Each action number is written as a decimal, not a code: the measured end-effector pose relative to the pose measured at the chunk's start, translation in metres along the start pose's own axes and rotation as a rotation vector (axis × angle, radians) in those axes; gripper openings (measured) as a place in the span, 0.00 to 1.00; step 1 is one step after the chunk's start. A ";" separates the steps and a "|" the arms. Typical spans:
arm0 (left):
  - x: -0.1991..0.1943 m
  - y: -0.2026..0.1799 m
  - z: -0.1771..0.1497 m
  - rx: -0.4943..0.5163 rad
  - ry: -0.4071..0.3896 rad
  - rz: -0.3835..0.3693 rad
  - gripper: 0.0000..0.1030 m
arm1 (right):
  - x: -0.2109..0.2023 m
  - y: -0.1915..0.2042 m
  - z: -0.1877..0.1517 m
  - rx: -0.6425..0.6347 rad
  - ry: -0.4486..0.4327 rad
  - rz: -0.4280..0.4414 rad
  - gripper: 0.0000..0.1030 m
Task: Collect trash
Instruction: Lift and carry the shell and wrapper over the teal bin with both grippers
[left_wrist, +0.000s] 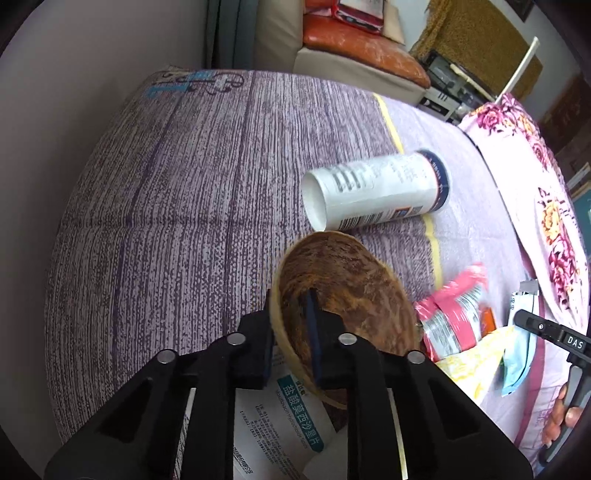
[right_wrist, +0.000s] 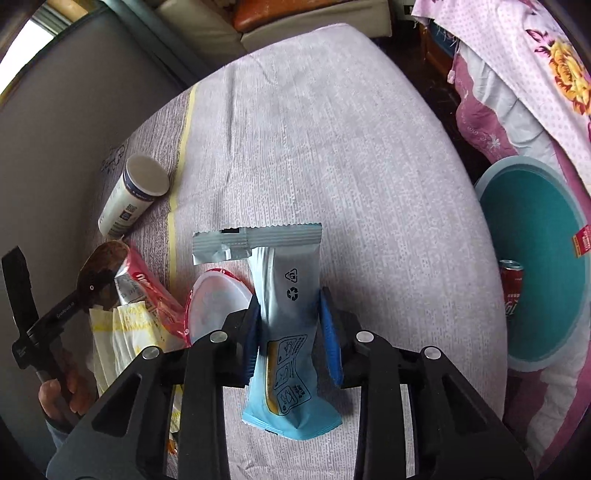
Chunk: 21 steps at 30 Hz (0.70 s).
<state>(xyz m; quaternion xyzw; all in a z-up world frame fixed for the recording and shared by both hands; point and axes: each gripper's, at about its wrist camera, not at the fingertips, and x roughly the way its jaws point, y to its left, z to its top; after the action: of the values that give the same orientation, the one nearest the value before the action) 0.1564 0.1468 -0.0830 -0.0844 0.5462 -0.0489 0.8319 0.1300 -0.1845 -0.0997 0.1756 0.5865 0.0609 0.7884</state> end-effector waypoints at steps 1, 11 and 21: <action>-0.003 -0.002 0.000 0.003 -0.013 0.010 0.12 | -0.004 -0.002 0.000 0.007 -0.008 0.001 0.27; -0.041 -0.004 0.001 -0.019 -0.105 0.072 0.10 | -0.027 -0.015 -0.003 0.022 -0.060 0.019 0.25; -0.088 -0.027 0.016 -0.035 -0.189 -0.007 0.10 | -0.050 -0.029 -0.006 0.044 -0.112 0.066 0.25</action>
<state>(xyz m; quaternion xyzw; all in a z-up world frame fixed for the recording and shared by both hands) 0.1368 0.1366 0.0077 -0.1051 0.4659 -0.0342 0.8779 0.1054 -0.2255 -0.0663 0.2152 0.5365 0.0642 0.8135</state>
